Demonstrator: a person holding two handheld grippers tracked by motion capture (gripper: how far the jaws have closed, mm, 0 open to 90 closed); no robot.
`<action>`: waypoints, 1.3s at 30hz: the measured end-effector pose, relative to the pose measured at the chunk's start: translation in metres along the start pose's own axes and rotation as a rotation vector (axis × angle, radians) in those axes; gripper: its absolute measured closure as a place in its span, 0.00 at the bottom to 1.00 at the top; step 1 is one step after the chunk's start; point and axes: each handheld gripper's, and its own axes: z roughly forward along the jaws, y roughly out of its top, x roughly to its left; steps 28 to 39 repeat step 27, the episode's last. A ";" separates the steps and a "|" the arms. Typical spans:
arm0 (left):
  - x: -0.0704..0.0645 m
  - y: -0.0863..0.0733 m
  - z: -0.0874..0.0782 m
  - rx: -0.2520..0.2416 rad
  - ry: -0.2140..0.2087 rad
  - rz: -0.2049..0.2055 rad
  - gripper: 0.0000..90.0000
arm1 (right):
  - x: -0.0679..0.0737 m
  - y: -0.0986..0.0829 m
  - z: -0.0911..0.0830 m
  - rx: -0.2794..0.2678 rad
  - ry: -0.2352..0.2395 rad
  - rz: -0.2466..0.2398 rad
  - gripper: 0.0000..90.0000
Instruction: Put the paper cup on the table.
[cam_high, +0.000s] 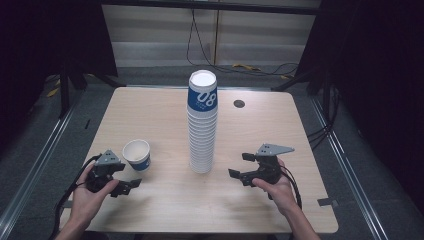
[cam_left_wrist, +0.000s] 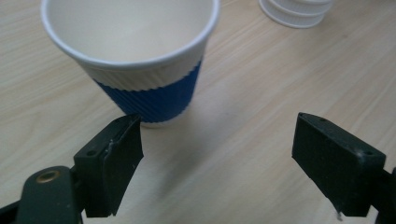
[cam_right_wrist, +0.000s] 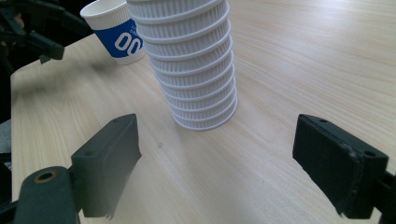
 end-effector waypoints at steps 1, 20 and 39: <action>-0.003 -0.001 0.000 -0.009 -0.003 0.001 0.18 | 0.000 0.000 0.000 0.000 -0.002 0.001 0.17; -0.062 0.006 0.037 -0.064 -0.108 0.011 0.18 | 0.018 -0.012 -0.016 0.003 -0.089 -0.007 0.17; -0.070 -0.001 0.049 -0.080 -0.146 -0.001 0.18 | 0.021 -0.029 -0.013 -0.007 -0.105 0.032 0.16</action>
